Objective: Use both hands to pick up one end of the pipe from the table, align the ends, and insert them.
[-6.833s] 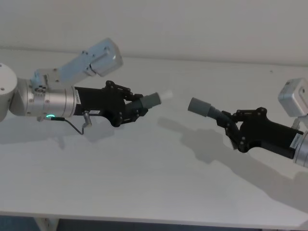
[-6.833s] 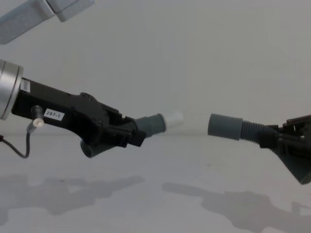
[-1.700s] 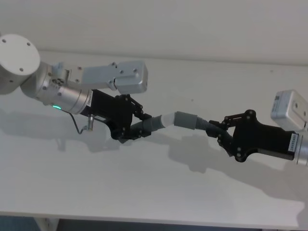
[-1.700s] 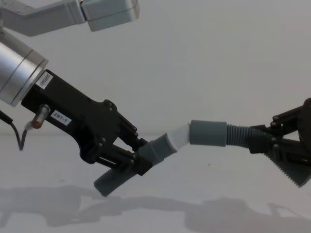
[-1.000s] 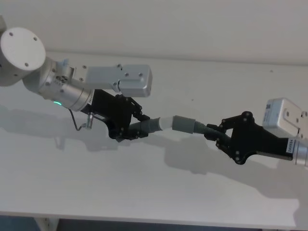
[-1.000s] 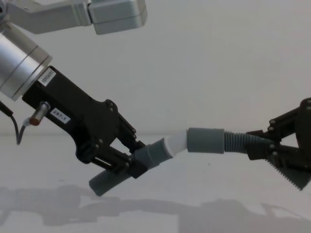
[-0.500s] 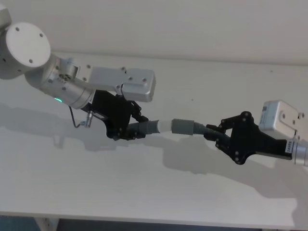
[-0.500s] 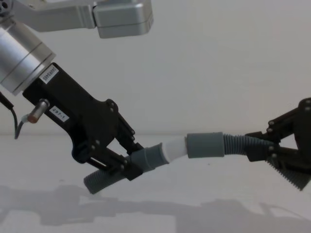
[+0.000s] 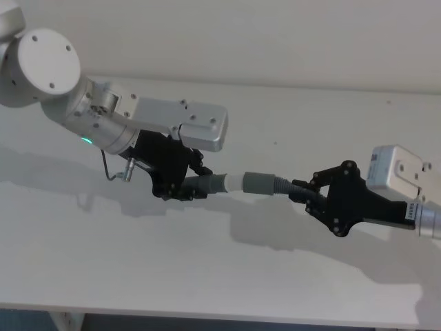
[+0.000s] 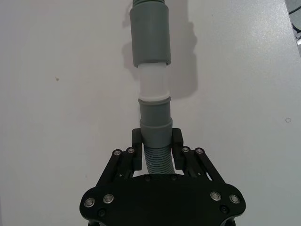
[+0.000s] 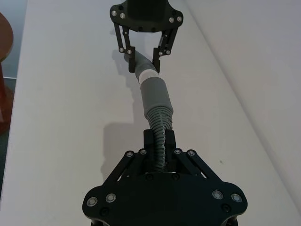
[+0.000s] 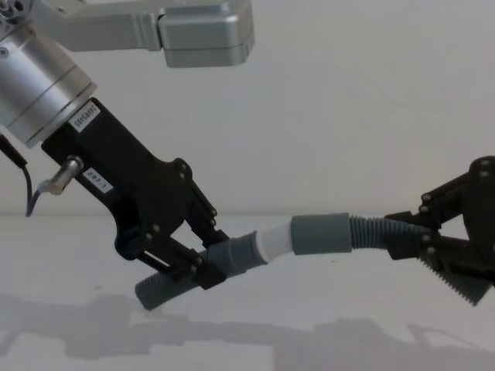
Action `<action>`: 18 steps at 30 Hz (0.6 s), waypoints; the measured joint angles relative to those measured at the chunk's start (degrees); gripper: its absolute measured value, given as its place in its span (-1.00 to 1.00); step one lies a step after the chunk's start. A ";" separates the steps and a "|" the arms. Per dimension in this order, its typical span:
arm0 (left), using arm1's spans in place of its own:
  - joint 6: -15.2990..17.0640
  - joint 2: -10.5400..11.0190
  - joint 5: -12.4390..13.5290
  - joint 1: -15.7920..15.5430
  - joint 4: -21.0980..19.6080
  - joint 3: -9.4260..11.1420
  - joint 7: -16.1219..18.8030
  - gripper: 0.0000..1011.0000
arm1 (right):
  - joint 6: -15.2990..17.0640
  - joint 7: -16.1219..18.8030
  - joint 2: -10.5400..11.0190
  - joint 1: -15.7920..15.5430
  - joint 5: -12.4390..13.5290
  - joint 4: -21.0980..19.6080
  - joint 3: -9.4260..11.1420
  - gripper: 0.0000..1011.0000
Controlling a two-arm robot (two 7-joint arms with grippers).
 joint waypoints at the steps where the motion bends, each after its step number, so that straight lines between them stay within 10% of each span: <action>1: 0.00 -0.02 0.04 -0.07 0.00 0.08 0.00 -0.30 | 0.03 0.03 -0.03 0.02 -0.01 -0.07 -0.10 -0.74; 18: 0.23 -0.43 0.93 -1.30 0.34 1.32 -0.19 -0.30 | 0.56 0.51 -0.18 0.61 -0.54 -0.65 -1.35 -0.74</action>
